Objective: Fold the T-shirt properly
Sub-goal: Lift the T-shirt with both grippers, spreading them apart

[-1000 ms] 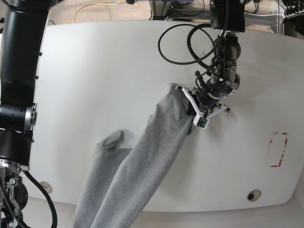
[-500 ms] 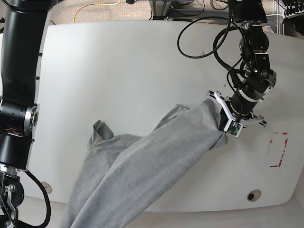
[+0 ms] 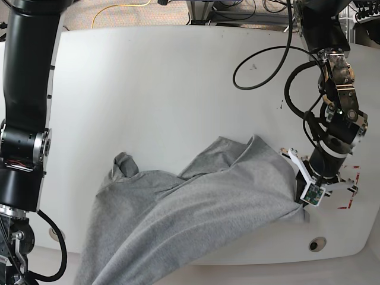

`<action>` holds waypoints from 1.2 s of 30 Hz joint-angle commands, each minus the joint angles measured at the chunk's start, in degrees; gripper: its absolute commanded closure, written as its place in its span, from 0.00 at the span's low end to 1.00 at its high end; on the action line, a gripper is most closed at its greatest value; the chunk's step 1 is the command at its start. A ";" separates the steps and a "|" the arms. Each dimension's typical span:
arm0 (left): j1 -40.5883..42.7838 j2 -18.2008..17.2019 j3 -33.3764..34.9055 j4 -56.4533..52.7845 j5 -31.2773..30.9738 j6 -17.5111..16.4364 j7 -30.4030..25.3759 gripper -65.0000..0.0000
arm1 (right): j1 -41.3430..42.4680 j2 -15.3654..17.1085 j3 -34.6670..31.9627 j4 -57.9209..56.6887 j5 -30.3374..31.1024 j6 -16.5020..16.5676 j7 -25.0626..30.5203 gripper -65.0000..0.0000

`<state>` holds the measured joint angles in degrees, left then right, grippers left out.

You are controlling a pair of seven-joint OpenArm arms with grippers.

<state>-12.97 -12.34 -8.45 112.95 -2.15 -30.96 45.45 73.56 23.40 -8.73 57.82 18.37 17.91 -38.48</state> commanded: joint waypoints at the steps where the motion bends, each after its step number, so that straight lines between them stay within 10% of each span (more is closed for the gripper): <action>1: -4.74 -1.33 -0.21 1.12 -0.35 0.41 0.31 1.00 | 2.97 0.47 0.34 0.86 0.40 -0.46 2.22 1.00; 36: -43.78 -10.12 -0.21 -6.88 -0.18 0.50 7.60 1.00 | 15.19 1.79 0.07 1.21 -3.91 0.07 0.28 1.00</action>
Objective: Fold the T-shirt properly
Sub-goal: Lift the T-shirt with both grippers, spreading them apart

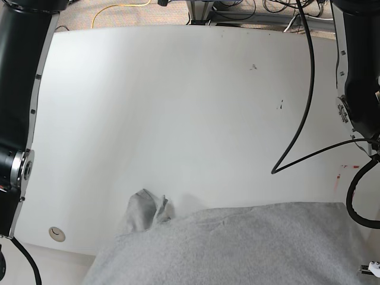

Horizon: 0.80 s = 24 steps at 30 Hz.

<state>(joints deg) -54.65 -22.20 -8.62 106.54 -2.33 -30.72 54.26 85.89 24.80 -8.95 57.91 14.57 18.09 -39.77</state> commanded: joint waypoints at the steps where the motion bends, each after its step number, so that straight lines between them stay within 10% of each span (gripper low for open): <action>1: -2.09 -0.27 -0.04 -0.74 0.00 0.26 -1.20 1.00 | 2.86 0.39 0.29 1.21 -0.11 -0.11 1.57 1.00; 24: 18.30 2.55 -6.28 4.01 -0.27 -2.64 1.08 1.00 | -24.39 4.43 7.50 21.87 -0.19 0.51 -7.84 1.00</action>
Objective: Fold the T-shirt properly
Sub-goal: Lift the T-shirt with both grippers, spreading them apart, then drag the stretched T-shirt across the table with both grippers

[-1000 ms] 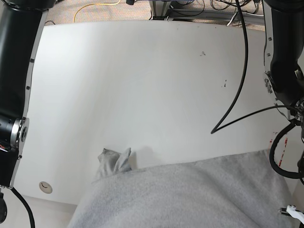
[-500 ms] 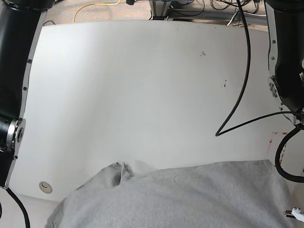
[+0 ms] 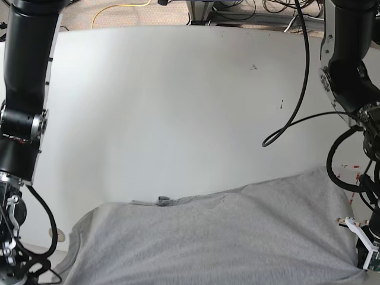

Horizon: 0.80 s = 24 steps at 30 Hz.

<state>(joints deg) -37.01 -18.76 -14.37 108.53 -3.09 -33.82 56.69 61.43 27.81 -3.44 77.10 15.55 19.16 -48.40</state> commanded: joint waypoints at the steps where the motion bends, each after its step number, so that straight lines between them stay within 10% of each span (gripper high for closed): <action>1: 1.98 -0.88 -0.27 2.46 0.50 0.46 -1.35 1.00 | -1.43 1.42 2.78 3.47 -1.18 -0.04 0.36 1.00; 24: 43.12 2.98 -9.23 6.68 -4.95 -6.18 -1.35 1.00 | -55.67 -6.67 23.27 36.17 -0.91 3.83 -3.95 1.00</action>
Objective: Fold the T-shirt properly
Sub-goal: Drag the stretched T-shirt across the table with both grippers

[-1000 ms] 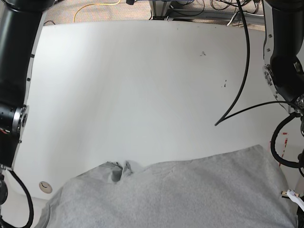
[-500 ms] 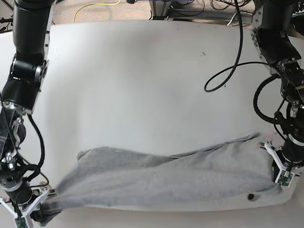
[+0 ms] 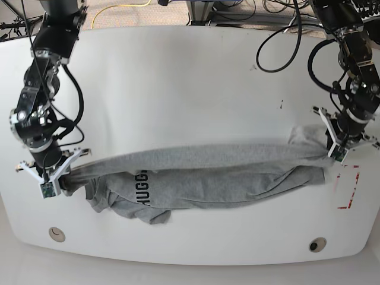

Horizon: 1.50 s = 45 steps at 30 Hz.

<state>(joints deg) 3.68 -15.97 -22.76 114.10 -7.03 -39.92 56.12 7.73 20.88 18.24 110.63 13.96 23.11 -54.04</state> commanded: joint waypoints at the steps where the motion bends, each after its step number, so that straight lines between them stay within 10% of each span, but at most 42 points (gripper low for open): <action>1: 3.92 0.36 -1.28 1.10 -1.28 -0.08 -0.78 1.00 | -3.55 -0.27 2.29 3.17 0.77 -0.12 1.69 1.00; 21: 26.25 0.10 -10.25 0.84 -1.72 -0.08 -1.13 1.00 | -28.08 -11.70 10.73 5.37 0.77 -0.04 1.69 1.00; 45: 26.25 -2.28 -13.76 0.67 -1.63 -0.08 -1.22 1.00 | -33.70 -16.01 11.08 5.11 0.59 -0.04 1.95 1.00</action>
<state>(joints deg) 30.74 -16.75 -36.18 113.93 -9.08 -40.38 55.53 -26.24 4.14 28.93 114.69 14.79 23.18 -53.15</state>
